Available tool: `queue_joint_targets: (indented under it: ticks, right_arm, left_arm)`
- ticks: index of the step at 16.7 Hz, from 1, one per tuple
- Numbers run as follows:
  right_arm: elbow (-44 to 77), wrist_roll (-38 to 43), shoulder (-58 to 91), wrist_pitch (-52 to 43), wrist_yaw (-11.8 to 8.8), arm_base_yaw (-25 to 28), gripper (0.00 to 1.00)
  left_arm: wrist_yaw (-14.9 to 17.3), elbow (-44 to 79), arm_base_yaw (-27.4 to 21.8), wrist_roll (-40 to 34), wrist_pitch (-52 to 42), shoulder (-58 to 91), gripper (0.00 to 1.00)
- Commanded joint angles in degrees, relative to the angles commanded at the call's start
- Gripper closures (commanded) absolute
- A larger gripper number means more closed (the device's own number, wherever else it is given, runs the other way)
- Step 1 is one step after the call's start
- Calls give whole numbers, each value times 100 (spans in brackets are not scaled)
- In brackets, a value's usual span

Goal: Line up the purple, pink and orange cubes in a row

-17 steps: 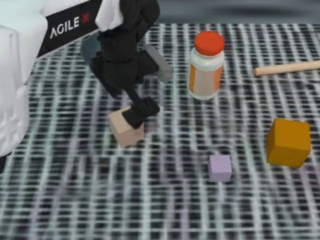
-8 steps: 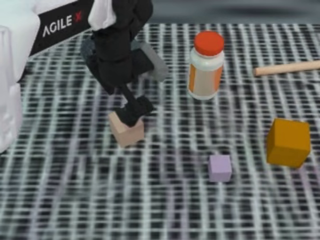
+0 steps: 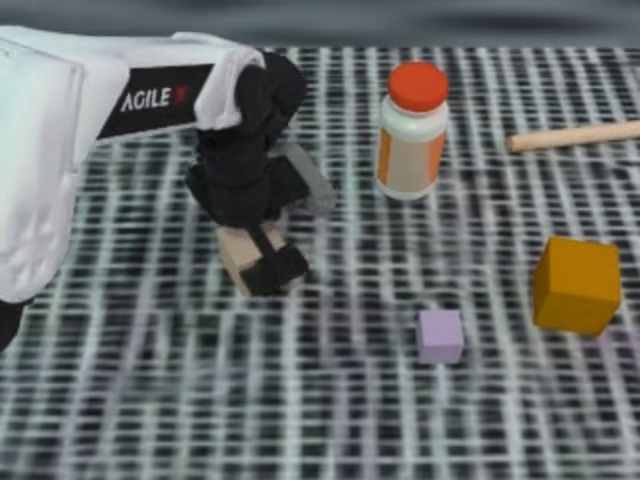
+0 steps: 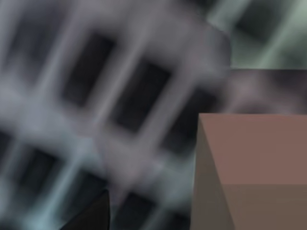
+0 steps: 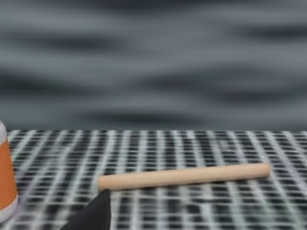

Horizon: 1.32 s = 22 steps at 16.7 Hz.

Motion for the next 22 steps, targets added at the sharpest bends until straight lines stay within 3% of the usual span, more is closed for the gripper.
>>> queue_joint_targets:
  ticks: [5,18,22]
  right_arm:
    - [0,0,0,0,0,0,0]
    - [0,0,0,0,0,0,0]
    - [0,0,0,0,0,0,0]
  left_arm:
    - [0,-59,2,2,77,30,0]
    - [0,-59,2,2,77,30,98]
    - [0,-59,2,2,77,30,100]
